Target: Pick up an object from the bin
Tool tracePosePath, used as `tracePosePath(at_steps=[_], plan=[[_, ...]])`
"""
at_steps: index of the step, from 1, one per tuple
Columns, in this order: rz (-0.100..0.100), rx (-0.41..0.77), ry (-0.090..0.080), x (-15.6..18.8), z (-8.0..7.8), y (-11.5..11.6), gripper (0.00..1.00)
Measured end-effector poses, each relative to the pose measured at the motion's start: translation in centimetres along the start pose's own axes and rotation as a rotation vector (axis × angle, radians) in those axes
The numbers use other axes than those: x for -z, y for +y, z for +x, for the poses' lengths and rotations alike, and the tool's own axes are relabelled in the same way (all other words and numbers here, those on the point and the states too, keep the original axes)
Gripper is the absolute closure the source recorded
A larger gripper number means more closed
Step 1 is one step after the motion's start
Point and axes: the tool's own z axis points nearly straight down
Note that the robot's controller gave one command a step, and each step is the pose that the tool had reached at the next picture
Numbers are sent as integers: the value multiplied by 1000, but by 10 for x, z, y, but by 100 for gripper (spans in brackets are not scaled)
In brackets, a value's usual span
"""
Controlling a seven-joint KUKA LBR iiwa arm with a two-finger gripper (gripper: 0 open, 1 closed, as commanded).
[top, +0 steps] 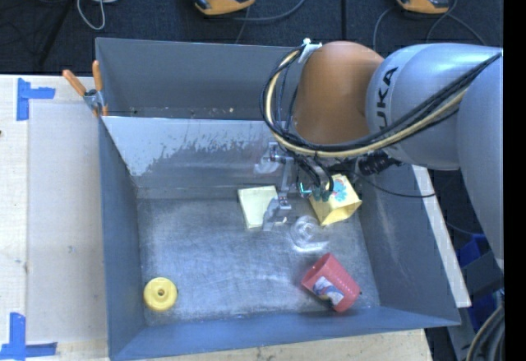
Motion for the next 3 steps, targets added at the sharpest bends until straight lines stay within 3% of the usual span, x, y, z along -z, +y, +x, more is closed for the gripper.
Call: tracePosePath(at_steps=[1,2,3], plan=[[0,-1,-7,4,-2,0,0],[0,188,-21,-59,-11,3,100],[0,187,-21,-59,-10,3,100]])
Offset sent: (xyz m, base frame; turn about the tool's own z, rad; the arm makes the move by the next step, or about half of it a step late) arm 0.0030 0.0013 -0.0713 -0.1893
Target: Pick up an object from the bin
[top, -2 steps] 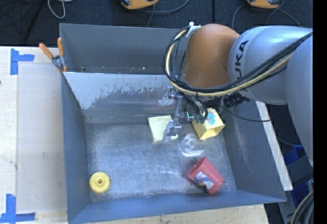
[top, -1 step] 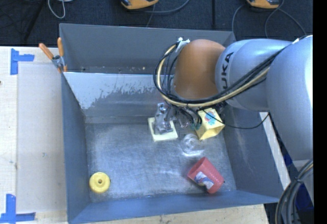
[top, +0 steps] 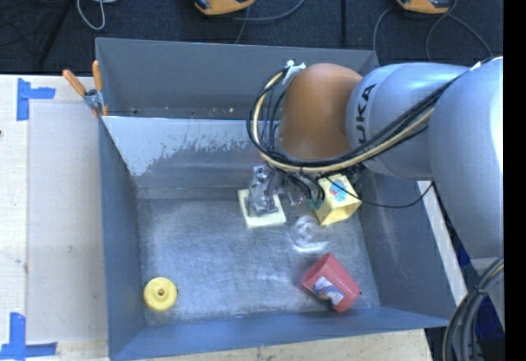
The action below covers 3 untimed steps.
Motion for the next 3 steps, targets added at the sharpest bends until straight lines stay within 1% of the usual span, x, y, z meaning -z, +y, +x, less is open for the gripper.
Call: tracePosePath(at_steps=[1,2,3], plan=[[0,-72,14,32,14,-4,100],[0,-127,11,57,17,-8,100],[0,-133,13,60,61,-30,100]])
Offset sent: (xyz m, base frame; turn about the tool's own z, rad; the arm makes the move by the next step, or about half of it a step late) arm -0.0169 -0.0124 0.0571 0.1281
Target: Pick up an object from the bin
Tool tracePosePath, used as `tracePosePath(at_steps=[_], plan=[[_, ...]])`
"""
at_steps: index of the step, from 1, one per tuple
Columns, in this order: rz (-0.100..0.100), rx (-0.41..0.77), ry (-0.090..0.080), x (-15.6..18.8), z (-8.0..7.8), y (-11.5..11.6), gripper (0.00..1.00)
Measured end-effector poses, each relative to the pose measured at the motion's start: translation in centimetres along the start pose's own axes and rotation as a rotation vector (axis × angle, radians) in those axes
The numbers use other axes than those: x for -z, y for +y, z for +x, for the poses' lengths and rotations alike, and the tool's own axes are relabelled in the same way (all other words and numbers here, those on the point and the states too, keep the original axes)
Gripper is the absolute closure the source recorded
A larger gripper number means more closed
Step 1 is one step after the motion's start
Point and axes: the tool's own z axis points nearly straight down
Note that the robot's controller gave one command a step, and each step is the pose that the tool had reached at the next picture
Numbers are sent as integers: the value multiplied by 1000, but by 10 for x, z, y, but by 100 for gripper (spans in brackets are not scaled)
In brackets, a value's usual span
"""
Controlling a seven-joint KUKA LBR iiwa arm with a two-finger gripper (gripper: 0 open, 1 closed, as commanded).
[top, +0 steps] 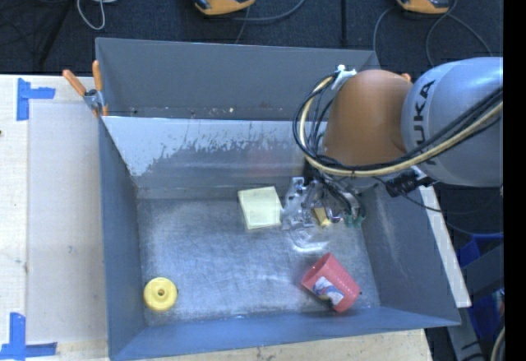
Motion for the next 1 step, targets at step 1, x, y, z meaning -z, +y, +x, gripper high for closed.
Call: tracePosePath(at_steps=[1], plan=[[2,18,5,0,8,-7,100]])
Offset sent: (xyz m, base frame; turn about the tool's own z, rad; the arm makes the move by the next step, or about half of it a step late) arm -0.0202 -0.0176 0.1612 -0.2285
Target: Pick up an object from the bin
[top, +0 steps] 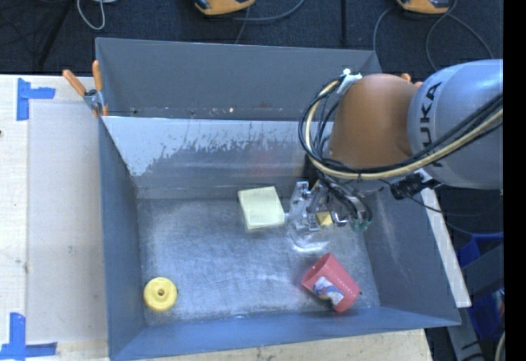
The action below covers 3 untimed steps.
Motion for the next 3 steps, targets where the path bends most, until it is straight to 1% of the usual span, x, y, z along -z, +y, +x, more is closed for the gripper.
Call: tracePosePath(at_steps=[1,2,3], plan=[[-2,76,2,47,2,0,100],[1,142,-6,106,57,-38,0],[-2,144,-4,103,56,-36,0]])
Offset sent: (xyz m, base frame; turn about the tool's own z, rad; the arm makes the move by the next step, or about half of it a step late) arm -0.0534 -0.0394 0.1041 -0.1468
